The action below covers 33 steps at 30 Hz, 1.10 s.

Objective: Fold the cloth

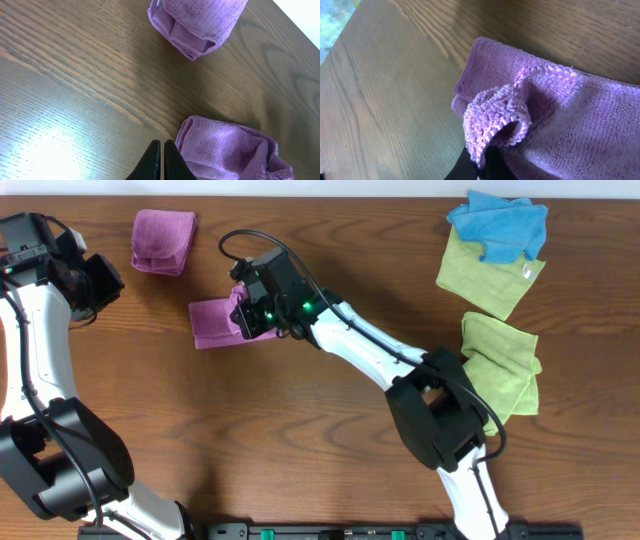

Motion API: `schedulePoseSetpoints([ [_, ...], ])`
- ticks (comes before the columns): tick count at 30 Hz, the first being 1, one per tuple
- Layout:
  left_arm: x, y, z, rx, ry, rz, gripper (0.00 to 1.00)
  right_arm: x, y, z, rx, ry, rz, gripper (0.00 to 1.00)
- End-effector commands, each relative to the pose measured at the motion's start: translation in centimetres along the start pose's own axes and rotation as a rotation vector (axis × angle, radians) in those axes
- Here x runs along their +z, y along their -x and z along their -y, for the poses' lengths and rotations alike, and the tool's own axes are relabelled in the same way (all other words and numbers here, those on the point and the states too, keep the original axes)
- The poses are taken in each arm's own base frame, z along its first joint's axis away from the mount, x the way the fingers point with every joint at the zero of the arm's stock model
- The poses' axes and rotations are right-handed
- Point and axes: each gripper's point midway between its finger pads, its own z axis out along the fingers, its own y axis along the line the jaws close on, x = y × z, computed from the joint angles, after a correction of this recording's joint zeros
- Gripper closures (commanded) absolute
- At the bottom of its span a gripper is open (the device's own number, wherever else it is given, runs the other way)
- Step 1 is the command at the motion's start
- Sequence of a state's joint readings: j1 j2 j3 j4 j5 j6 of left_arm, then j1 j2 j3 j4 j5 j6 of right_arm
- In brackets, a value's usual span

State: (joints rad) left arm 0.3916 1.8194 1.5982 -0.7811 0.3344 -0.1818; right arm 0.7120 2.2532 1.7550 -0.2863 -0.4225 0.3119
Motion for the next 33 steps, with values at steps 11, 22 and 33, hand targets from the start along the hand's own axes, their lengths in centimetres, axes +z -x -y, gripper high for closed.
schedulePoseSetpoints([
  [11,-0.5,0.3,0.3,0.029,-0.009,0.014,0.94,-1.6,-3.1,8.3,0.165,-0.271,-0.119,0.98],
  [22,-0.5,0.3,0.3,0.033,-0.009,0.014,0.94,-7.8,0.0,13.4,0.242,-0.392,-0.036,0.98],
  [33,-0.5,0.3,0.3,0.032,-0.009,0.013,0.94,-13.0,0.8,15.4,0.254,-0.509,-0.023,0.99],
])
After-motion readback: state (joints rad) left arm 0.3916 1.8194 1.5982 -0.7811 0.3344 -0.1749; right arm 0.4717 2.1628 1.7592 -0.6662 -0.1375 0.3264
